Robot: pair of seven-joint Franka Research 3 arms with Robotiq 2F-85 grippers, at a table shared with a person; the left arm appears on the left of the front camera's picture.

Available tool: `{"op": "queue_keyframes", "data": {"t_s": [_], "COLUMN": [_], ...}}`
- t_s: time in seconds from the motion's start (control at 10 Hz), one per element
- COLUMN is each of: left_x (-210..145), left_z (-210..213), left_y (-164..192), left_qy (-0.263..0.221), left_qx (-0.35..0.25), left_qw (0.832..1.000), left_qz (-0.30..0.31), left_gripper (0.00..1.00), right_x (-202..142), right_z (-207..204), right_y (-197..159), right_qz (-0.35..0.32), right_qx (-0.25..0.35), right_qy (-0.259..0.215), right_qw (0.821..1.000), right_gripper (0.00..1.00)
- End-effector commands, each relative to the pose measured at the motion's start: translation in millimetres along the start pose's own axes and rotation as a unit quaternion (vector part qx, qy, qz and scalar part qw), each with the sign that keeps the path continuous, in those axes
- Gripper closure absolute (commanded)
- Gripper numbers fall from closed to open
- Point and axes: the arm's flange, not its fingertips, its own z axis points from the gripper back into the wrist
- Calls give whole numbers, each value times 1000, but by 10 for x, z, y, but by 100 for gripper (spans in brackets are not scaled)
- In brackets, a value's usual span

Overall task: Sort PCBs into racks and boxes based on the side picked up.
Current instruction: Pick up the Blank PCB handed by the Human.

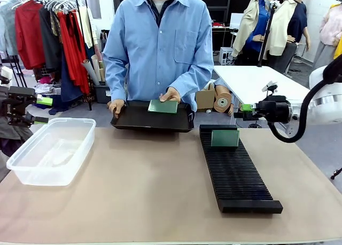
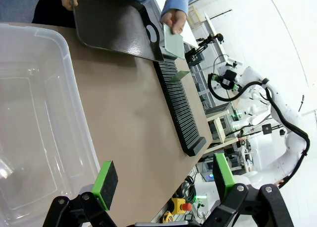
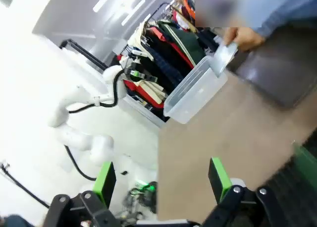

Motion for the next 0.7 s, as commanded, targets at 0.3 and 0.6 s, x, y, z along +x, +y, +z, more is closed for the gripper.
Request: {"op": "queue_keyframes", "data": {"t_s": [0.3,0.6], "left_x": [-5,-5], "left_z": [10,10], "left_y": [-21,-21], "left_qy": [0,0], "left_qx": [-3,-3], "left_qw": [1000,1000], "left_qz": [-2,-2], "left_gripper": [0,0], "right_x": [-289,-422], "right_z": [-91,-66], "right_y": [746,924], "right_qz": [-93,-133], "right_qx": [-15,-31], "right_qy": [-13,-1], "right_qw": [995,991], "right_gripper": [0,0]}}
